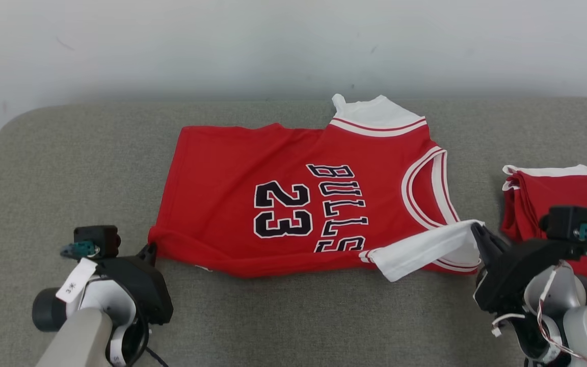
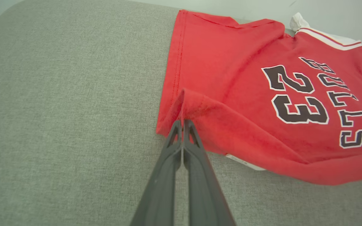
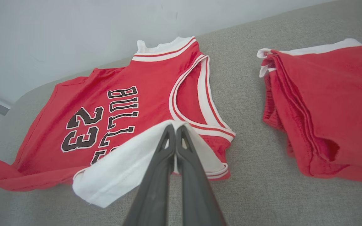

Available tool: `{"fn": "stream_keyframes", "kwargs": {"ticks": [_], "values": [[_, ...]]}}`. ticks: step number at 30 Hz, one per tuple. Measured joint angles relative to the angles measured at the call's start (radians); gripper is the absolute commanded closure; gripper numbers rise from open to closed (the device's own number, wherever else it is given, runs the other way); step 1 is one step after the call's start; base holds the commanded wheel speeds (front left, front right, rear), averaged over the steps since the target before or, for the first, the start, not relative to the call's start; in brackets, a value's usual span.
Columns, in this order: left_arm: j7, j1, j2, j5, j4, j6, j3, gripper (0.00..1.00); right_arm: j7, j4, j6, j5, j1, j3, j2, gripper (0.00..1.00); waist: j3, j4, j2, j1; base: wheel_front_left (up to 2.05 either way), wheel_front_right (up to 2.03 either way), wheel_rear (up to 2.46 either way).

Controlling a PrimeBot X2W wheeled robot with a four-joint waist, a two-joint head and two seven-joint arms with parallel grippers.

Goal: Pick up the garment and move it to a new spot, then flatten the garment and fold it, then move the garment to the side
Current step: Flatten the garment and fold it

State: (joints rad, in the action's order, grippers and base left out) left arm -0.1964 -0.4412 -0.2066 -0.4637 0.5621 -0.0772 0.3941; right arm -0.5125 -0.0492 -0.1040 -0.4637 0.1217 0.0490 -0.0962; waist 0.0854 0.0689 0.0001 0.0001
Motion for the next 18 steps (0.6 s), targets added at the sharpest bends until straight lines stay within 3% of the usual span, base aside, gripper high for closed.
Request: {"fn": "stream_keyframes", "kwargs": {"ticks": [18], "values": [[-0.043, -0.142, 0.005, 0.012, 0.114, -0.002, -0.005, 1.0, -0.006, 0.225, -0.003, -0.008, 0.26, -0.02, 0.009, 1.0, 0.055, -0.016, 0.0, 0.0001, 0.0, 0.0, 0.0]]}}
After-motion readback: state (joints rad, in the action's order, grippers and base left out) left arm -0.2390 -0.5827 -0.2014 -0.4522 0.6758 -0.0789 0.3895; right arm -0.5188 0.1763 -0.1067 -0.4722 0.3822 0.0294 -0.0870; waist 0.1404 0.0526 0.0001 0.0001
